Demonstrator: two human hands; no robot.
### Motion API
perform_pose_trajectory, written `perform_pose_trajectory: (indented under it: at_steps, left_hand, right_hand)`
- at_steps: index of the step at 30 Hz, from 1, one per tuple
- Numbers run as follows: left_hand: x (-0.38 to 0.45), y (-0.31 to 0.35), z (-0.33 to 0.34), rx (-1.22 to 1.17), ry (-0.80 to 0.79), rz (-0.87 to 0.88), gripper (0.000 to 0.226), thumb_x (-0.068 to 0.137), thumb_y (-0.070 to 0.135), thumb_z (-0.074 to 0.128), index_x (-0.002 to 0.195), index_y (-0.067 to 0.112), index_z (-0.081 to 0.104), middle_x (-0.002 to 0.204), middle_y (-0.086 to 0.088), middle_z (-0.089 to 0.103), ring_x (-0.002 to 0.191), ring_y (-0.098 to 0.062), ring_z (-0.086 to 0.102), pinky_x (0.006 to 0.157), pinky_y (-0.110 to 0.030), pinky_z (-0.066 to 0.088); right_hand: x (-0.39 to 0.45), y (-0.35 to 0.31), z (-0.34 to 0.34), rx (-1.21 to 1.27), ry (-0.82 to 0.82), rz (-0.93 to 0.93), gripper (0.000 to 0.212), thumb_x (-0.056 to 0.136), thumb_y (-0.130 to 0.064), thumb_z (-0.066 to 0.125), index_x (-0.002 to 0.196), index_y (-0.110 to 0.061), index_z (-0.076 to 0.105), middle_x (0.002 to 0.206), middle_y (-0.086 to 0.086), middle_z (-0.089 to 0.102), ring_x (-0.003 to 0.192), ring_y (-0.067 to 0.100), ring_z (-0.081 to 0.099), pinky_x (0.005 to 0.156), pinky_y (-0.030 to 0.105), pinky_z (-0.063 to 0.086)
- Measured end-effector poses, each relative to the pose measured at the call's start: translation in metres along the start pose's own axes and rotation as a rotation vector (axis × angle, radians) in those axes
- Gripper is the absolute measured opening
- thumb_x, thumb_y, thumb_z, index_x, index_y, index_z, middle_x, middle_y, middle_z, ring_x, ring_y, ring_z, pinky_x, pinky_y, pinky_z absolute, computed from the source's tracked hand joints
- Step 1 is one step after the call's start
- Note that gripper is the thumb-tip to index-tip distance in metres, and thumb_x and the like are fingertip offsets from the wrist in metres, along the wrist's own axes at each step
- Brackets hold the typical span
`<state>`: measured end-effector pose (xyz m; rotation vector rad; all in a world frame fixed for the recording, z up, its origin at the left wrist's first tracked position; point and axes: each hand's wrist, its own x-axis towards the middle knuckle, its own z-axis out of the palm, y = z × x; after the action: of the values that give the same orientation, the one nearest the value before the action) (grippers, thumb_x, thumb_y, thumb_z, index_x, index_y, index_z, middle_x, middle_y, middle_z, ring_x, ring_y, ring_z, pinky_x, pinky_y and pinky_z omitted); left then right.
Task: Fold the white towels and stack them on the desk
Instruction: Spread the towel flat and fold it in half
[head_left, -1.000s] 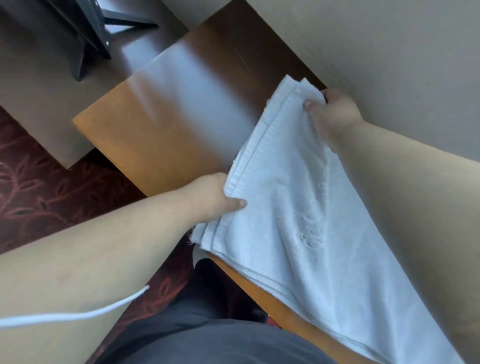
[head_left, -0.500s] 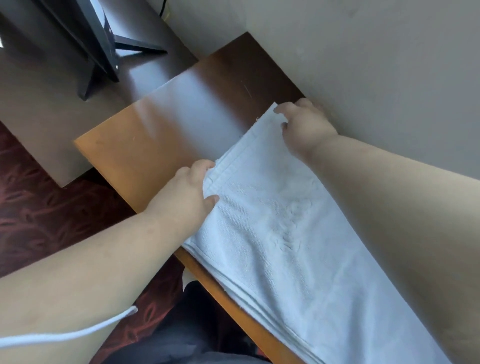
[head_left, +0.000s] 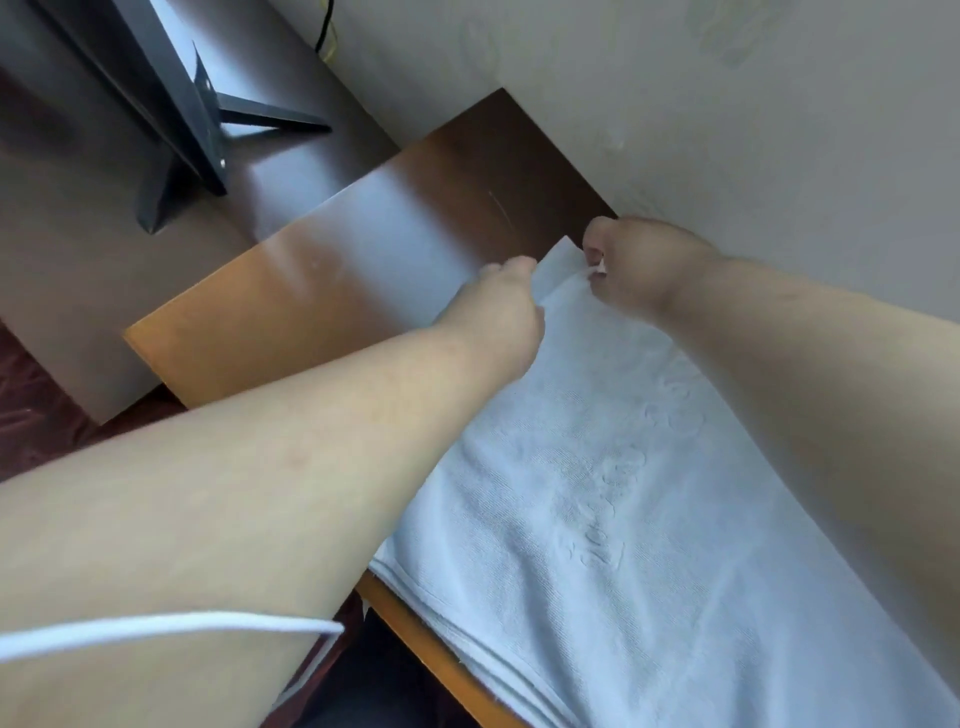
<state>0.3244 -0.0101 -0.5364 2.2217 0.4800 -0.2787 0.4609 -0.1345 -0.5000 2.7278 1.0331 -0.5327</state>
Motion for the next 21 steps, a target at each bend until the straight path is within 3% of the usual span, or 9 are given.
perform_pose_trajectory:
  at_steps: [3, 9, 13, 18, 21]
  left_hand:
    - [0.045, 0.019, 0.0, 0.011, -0.016, -0.001, 0.049, 0.095, 0.03, 0.054, 0.142, 0.017, 0.043, 0.132, -0.009, 0.055, 0.12, -0.029, 0.053, 0.099, -0.039, 0.045]
    - [0.065, 0.018, -0.003, 0.017, 0.087, -0.011, 0.03, 0.091, 0.043, 0.06, 0.111, 0.022, 0.067, 0.102, -0.001, 0.064, 0.1, -0.022, 0.06, 0.082, -0.028, 0.048]
    - [0.069, 0.019, -0.007, 0.042, 0.007, 0.01, 0.03, 0.091, 0.041, 0.063, 0.113, 0.022, 0.068, 0.101, 0.0, 0.064, 0.098, -0.02, 0.06, 0.08, -0.025, 0.045]
    - [0.075, 0.015, -0.016, 0.135, -0.061, 0.054, 0.019, 0.088, 0.039, 0.062, 0.104, 0.031, 0.07, 0.093, 0.007, 0.061, 0.086, -0.012, 0.054, 0.072, -0.022, 0.04]
    - [0.078, 0.017, -0.024, 0.104, -0.197, 0.041, 0.019, 0.09, 0.028, 0.057, 0.103, 0.031, 0.071, 0.073, 0.01, 0.061, 0.072, -0.01, 0.057, 0.059, -0.019, 0.043]
  right_hand:
    - [0.002, 0.006, 0.005, 0.01, -0.011, 0.014, 0.024, 0.095, -0.019, 0.049, 0.118, -0.022, 0.054, 0.109, 0.01, 0.059, 0.091, 0.03, 0.056, 0.072, 0.032, 0.04]
    - [0.007, 0.006, 0.008, 0.159, 0.11, -0.02, 0.019, 0.096, -0.02, 0.05, 0.112, -0.016, 0.057, 0.1, 0.009, 0.061, 0.083, 0.025, 0.05, 0.069, 0.03, 0.036]
    - [0.004, 0.005, 0.006, 0.291, 0.149, 0.002, 0.015, 0.092, -0.018, 0.054, 0.104, -0.018, 0.062, 0.091, 0.004, 0.064, 0.08, 0.02, 0.055, 0.065, 0.027, 0.036]
    - [0.003, -0.001, 0.003, 0.354, 0.203, -0.008, 0.008, 0.086, -0.019, 0.057, 0.09, -0.025, 0.062, 0.081, -0.006, 0.063, 0.074, 0.015, 0.059, 0.065, 0.03, 0.049]
    - [0.002, -0.002, 0.005, 0.395, 0.228, 0.013, 0.007, 0.087, -0.022, 0.057, 0.09, -0.025, 0.062, 0.08, -0.005, 0.064, 0.07, 0.014, 0.059, 0.063, 0.03, 0.05]
